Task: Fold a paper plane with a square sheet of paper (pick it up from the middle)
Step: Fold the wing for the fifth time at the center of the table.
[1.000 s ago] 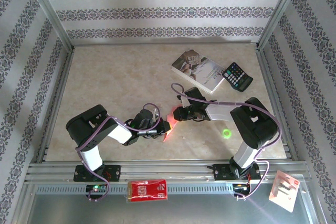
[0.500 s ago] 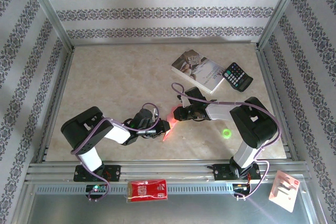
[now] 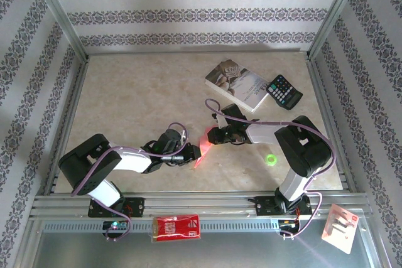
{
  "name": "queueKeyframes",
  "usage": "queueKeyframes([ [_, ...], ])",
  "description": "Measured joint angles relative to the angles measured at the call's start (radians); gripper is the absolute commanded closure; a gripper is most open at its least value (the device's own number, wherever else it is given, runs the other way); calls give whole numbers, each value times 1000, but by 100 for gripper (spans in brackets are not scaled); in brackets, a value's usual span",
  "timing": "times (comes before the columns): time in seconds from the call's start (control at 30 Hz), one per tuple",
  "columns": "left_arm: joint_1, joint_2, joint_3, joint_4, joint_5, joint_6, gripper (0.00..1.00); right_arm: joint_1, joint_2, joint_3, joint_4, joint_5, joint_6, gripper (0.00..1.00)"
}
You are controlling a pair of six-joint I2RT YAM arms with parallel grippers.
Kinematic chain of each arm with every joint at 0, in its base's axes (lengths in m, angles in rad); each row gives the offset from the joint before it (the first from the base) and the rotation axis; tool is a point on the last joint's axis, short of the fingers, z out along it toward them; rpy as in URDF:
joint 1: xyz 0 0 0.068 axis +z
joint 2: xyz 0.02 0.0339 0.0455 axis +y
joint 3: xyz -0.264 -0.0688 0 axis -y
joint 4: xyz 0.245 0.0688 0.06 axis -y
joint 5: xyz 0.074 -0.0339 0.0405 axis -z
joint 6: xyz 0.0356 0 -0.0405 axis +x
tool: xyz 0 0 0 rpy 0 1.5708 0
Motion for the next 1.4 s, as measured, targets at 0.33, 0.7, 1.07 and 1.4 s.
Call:
queueKeyframes([
  [0.33,0,11,9,-38,34,11,95,0,3,0,4,0,0,86],
  [0.7,0,36,10,-31,42,3,94,0,8,0,13,-8,0,86],
  [1.07,0,-102,10,-148,11,55,79,0,10,0,19,-8,0,86],
  [1.4,-54,-201,104,-340,-66,174,91,0,10,0,20,-8,0,86],
])
